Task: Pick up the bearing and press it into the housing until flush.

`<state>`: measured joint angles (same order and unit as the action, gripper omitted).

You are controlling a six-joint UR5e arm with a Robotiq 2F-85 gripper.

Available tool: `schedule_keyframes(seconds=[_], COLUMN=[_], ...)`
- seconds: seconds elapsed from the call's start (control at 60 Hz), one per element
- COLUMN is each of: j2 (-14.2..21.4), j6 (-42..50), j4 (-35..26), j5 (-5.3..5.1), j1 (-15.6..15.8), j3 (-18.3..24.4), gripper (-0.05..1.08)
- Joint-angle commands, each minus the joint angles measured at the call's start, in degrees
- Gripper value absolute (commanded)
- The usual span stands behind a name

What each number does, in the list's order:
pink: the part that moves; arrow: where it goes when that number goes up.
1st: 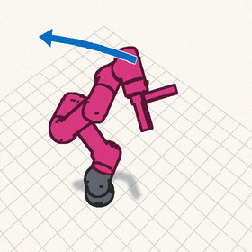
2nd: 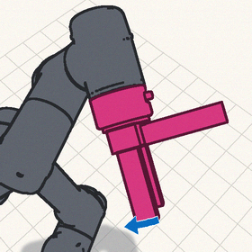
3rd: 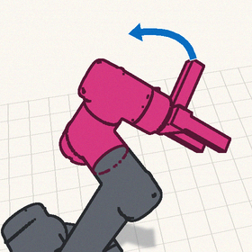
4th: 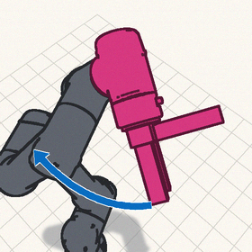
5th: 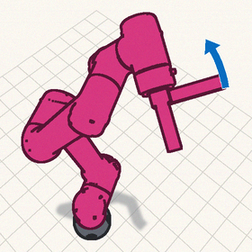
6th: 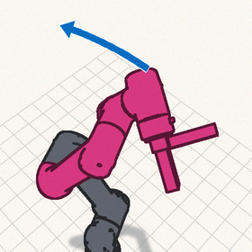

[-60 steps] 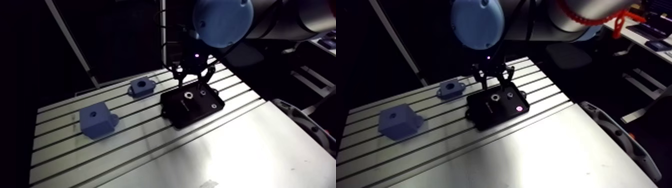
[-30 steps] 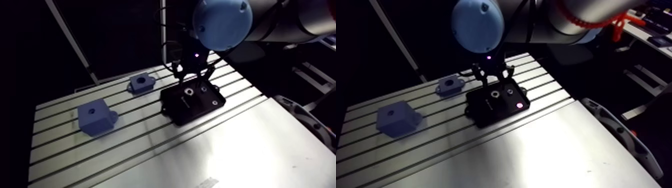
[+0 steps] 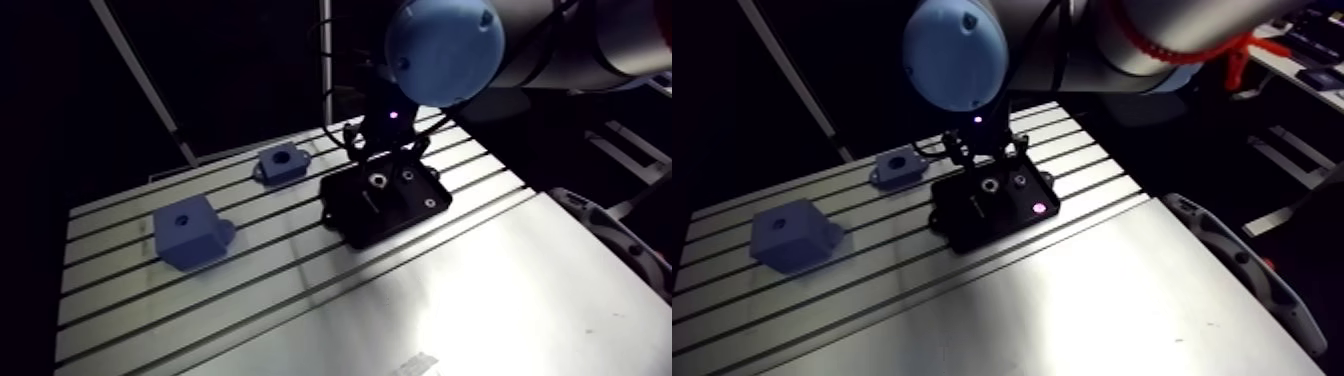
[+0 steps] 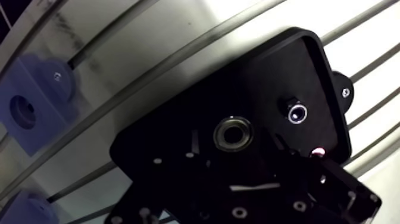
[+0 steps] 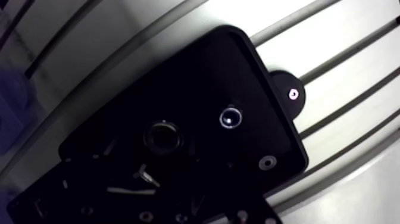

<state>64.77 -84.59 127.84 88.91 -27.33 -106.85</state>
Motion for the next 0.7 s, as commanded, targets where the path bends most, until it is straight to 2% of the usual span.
schedule_keyframes(seconds=[0.017, 0.7], j2=[-0.3, -0.8], j6=[0.0, -0.1], j4=[0.0, 0.2], j5=[0.16, 0.42], j1=[0.0, 0.0], j3=[-0.1, -0.2], gripper=[0.39, 0.44])
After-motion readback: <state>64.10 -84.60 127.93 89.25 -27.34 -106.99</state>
